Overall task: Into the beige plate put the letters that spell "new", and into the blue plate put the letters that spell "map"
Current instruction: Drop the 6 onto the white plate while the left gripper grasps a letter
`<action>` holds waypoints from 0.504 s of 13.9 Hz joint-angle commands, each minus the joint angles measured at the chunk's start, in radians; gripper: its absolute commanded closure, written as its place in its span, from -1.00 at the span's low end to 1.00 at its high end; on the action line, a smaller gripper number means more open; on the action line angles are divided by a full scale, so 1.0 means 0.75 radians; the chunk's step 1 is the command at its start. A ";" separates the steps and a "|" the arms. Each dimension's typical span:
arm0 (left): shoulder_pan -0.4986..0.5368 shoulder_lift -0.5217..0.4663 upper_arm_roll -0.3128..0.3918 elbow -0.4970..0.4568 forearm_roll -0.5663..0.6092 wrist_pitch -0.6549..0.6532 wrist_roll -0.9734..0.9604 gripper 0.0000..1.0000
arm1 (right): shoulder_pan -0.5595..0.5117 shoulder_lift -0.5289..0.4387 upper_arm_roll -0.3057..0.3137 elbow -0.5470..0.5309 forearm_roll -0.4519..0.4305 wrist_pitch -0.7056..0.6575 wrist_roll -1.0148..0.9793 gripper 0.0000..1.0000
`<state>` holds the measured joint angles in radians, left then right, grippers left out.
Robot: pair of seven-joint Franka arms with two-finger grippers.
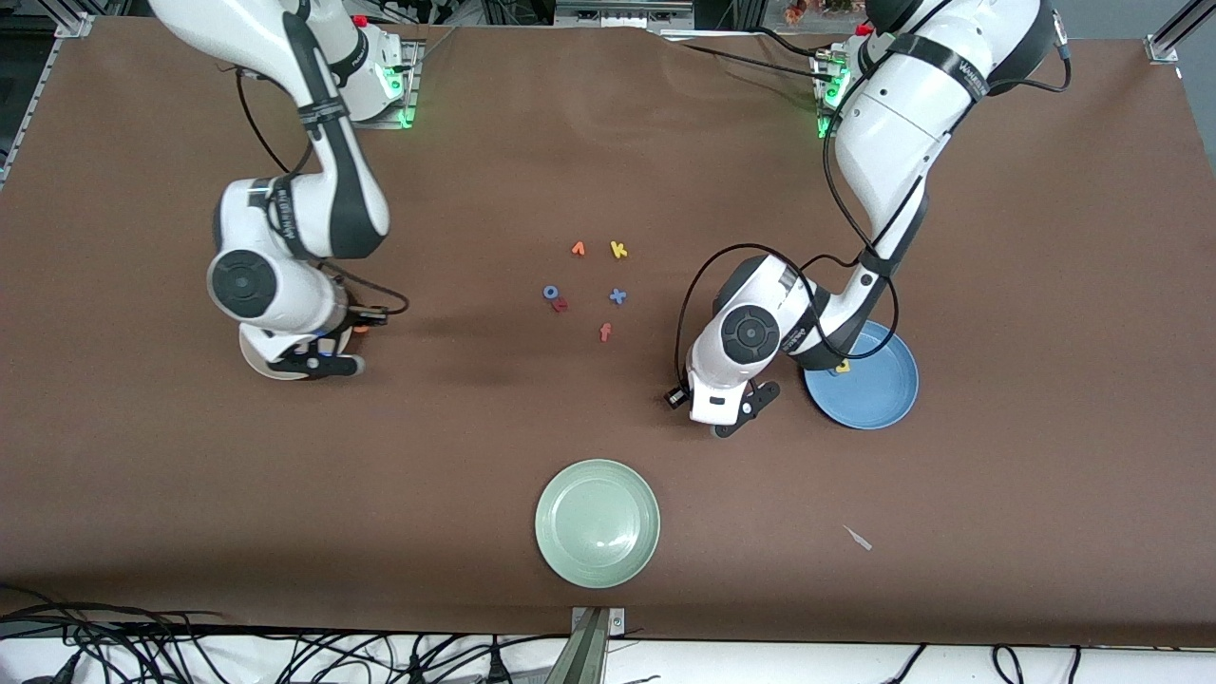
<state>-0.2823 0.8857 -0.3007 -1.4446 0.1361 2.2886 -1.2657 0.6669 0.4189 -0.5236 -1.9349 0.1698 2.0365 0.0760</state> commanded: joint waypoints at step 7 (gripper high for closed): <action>-0.006 -0.054 0.029 0.038 -0.006 -0.049 0.014 0.98 | -0.157 0.072 -0.048 0.003 0.019 0.007 -0.304 -1.00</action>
<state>-0.2819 0.8820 -0.2924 -1.4225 0.1361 2.2874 -1.2652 0.5365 0.4874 -0.5688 -1.9479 0.1716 2.0566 -0.1445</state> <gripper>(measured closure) 0.714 0.577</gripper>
